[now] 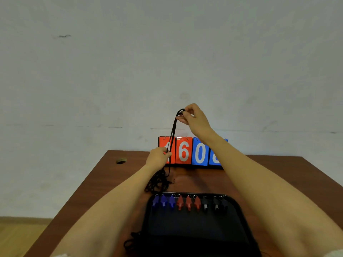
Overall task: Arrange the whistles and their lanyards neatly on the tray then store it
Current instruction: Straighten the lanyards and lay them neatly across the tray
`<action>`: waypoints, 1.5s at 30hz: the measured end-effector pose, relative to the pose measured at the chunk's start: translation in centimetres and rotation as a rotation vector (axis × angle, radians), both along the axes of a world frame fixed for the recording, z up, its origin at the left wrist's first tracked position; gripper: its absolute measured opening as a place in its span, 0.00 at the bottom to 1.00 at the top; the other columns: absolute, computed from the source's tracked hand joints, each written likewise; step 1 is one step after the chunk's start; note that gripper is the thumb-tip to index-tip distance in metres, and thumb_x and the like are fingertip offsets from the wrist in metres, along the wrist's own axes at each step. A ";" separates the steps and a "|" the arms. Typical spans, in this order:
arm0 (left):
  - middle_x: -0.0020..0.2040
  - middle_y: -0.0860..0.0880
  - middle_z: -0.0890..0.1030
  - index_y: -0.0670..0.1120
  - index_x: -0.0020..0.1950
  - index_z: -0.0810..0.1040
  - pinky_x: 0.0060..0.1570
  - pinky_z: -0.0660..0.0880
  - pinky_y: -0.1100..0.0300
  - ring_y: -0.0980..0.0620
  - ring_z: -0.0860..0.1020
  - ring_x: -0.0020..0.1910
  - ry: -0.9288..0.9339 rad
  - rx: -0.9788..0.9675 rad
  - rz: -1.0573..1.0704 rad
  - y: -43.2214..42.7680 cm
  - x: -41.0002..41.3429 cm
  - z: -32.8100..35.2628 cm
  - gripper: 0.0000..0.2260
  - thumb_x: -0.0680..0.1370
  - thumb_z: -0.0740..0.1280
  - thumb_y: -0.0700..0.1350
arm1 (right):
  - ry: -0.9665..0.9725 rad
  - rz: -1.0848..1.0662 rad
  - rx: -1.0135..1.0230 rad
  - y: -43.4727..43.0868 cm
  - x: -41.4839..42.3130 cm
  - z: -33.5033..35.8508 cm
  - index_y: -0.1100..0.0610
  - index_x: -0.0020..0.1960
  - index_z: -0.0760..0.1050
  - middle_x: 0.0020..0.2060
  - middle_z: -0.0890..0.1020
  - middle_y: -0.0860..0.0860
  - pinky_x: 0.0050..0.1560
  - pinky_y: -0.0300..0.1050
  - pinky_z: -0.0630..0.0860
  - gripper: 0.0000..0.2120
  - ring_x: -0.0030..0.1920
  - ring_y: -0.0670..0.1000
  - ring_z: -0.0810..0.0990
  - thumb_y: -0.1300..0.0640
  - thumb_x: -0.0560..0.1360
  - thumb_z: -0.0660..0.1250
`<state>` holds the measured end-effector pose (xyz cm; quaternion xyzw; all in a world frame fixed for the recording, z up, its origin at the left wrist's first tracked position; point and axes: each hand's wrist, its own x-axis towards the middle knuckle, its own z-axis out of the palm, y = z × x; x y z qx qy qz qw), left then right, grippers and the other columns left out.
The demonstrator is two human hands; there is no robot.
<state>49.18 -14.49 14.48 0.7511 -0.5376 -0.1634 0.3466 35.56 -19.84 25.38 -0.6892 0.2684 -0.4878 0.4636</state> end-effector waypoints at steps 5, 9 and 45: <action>0.46 0.41 0.79 0.40 0.47 0.76 0.43 0.70 0.56 0.43 0.75 0.44 -0.105 0.132 0.092 0.4 2.4 -1.7 0.09 0.79 0.61 0.44 | 0.045 -0.223 0.030 -1.4 -1.9 -1.7 0.58 0.51 0.66 0.49 0.76 0.54 0.53 0.42 0.78 0.03 0.48 0.52 0.81 0.62 0.81 0.55; 0.51 0.40 0.80 0.39 0.52 0.76 0.45 0.71 0.54 0.42 0.78 0.49 -0.145 0.157 0.130 1.2 4.2 -3.0 0.11 0.79 0.63 0.46 | 0.196 -0.378 -0.022 -2.5 -3.6 -4.1 0.58 0.49 0.65 0.47 0.78 0.57 0.39 0.41 0.75 0.04 0.41 0.52 0.76 0.63 0.81 0.53; 0.31 0.50 0.74 0.46 0.55 0.73 0.38 0.71 0.55 0.50 0.73 0.32 -0.058 -0.232 -0.102 2.0 0.1 4.9 0.06 0.80 0.60 0.44 | 0.553 -0.152 0.128 0.5 -1.2 -6.0 0.62 0.58 0.73 0.40 0.79 0.56 0.32 0.41 0.73 0.10 0.31 0.50 0.76 0.63 0.79 0.57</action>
